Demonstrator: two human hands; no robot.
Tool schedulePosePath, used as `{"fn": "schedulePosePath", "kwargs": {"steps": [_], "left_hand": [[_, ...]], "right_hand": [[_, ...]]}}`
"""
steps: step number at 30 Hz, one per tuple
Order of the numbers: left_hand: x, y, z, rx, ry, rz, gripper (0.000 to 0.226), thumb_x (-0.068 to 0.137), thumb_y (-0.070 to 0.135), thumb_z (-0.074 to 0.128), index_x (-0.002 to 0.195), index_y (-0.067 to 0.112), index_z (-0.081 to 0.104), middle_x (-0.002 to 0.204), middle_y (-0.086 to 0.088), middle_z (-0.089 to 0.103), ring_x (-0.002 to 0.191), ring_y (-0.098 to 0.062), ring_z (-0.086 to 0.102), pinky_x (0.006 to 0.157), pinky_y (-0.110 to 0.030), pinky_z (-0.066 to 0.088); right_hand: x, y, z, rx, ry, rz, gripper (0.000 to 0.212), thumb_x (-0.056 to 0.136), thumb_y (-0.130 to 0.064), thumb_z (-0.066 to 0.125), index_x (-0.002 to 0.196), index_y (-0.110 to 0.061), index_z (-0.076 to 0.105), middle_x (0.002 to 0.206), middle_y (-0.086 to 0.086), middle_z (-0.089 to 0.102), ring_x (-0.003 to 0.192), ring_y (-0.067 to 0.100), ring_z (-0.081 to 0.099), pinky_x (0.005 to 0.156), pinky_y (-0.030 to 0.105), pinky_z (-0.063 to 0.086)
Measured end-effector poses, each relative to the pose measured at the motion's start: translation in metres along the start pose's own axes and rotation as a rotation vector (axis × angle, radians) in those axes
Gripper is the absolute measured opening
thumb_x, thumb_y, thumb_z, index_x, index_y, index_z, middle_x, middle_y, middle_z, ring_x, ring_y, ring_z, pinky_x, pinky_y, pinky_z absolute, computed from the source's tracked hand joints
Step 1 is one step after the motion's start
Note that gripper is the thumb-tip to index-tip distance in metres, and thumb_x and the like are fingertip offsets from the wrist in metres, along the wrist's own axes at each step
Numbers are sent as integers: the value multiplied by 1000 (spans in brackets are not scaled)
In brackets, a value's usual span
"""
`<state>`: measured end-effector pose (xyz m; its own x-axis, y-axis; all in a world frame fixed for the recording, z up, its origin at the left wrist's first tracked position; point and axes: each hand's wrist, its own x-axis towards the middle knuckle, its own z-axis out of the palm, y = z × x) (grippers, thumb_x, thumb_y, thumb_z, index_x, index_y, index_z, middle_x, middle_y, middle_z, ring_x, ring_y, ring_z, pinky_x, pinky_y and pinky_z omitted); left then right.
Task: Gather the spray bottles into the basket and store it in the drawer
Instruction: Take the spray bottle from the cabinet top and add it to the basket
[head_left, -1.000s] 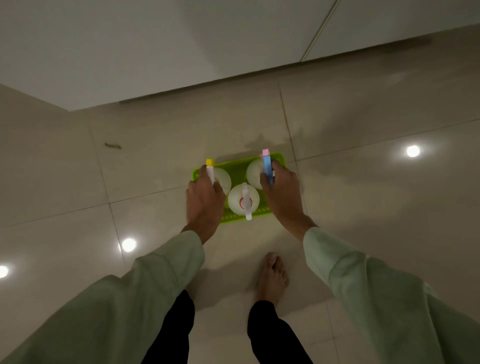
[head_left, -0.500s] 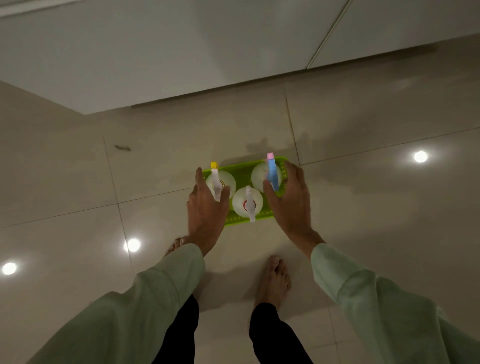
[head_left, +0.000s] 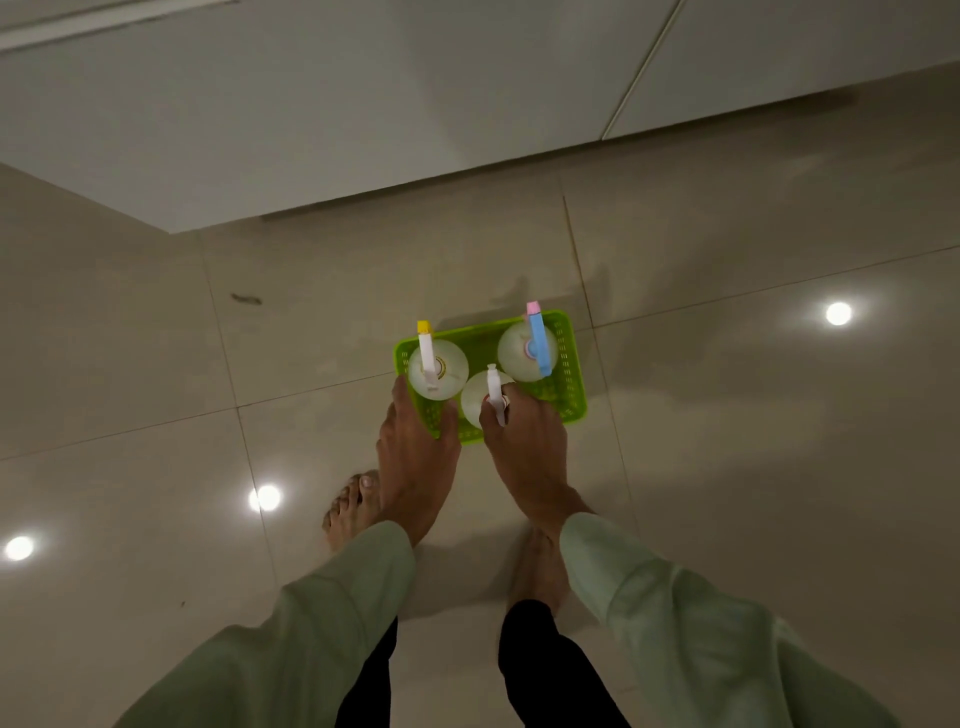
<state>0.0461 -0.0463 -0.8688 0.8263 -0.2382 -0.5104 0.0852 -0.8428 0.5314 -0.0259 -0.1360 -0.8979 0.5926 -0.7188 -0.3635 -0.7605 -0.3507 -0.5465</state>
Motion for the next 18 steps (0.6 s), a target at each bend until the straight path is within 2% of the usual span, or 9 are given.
{"fn": "schedulePosePath", "kwargs": {"steps": [7,10,12,15,18], "left_hand": [[3,1,2,1,1,16,59,91,29,61,143,16,37,131,-13,63,117,-38,59,94,-47,50],[3,1,1,11,2,26,56,91,26,60,142,15,39,130,-13,63,116,-38,60,93,-46,49],[3,1,-1,28,1,24,57,92,26,60,143,14,38,131,-14,62,117,-40,59,93,-46,47],[4,-1,-4,34,-13,11,61,92,28,60,145,14,34,135,-17,59,116,-41,60,96,-48,47],[6,-6,-8,22,-26,4,62,93,30,59,146,16,32,137,-16,57,113,-40,62,97,-51,49]], "right_hand": [[-2,-3,2,-35,71,21,18,88,-16,68,75,-5,63,63,13,66,58,32,60,56,28,30],[-3,0,3,-19,26,30,19,91,-20,65,79,-6,63,67,13,67,63,34,63,56,30,32],[-2,4,2,-13,-26,14,20,92,-28,65,89,-7,65,75,11,70,72,33,67,58,32,39],[0,11,-8,22,-84,-8,50,84,-50,73,115,-12,66,93,5,75,89,26,69,72,34,51],[1,24,-21,22,-53,-41,71,76,-66,73,127,-18,65,100,1,74,94,19,69,77,37,56]]}}
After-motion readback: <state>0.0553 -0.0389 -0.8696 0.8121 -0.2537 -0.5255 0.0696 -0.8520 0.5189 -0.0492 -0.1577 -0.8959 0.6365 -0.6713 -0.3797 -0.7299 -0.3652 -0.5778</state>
